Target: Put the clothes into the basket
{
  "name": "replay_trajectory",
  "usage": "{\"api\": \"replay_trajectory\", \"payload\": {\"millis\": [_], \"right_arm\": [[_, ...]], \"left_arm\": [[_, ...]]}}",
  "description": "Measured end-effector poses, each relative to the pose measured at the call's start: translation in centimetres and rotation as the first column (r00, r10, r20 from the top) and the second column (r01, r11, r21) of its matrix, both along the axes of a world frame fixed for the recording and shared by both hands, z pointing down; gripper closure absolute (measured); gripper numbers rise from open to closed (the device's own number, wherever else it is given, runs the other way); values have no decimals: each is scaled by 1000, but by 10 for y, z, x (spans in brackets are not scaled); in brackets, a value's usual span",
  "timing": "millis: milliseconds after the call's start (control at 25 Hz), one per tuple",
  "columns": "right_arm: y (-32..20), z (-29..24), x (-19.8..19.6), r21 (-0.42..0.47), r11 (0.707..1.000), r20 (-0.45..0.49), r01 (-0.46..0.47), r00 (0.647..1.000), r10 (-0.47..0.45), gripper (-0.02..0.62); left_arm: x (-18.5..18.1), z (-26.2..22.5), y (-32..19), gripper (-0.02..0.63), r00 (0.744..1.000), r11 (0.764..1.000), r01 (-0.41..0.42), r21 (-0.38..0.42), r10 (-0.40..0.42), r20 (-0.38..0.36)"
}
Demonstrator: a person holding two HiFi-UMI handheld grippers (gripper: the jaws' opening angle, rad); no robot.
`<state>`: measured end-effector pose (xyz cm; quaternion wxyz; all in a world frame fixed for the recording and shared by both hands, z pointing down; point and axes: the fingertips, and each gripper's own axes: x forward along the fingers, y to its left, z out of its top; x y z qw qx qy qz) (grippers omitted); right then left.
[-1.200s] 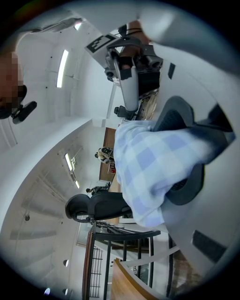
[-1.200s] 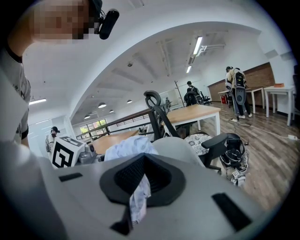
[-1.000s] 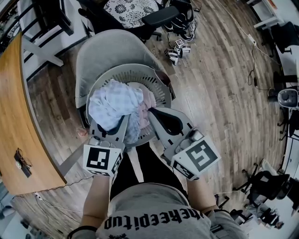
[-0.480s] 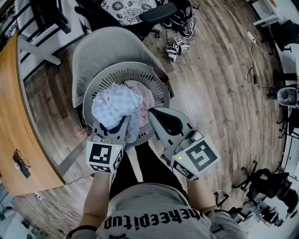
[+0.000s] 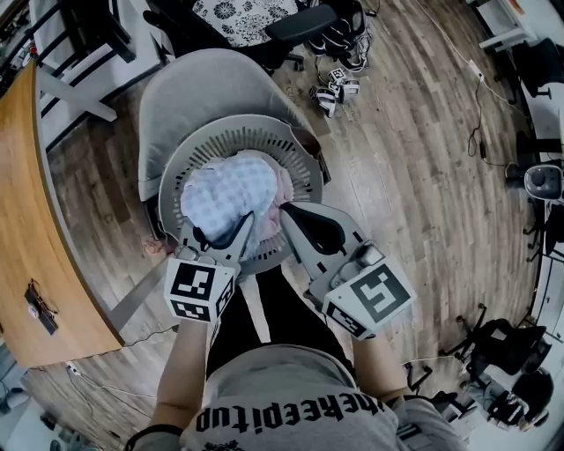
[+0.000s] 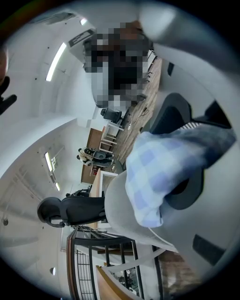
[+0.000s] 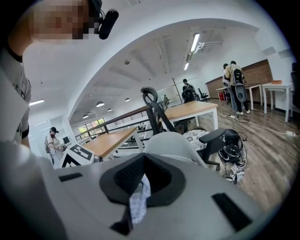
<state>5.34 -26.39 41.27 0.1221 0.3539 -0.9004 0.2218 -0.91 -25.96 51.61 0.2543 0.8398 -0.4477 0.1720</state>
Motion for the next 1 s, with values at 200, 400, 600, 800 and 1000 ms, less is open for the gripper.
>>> {"api": "replay_trajectory", "payload": {"millis": [200, 400, 600, 800, 1000], "right_arm": [[3, -2, -2, 3, 1000, -1, 3, 1000, -3, 586], [7, -3, -3, 6, 1000, 0, 5, 1000, -5, 586], [10, -5, -8, 9, 1000, 6, 13, 1000, -13, 586], [11, -7, -15, 15, 1000, 12, 18, 1000, -19, 586], [15, -11, -23, 24, 999, 18, 27, 999, -27, 586]], "left_arm": [[5, 13, 7, 308, 999, 993, -17, -118, 13, -33], [-6, 20, 16, 304, 999, 990, -5, -141, 10, 38], [-15, 13, 14, 304, 1000, 989, 30, -144, -29, 11], [-23, 5, 22, 304, 999, 988, 38, -152, -38, 5], [-27, 2, 31, 304, 999, 982, -5, -187, 14, 47]]}}
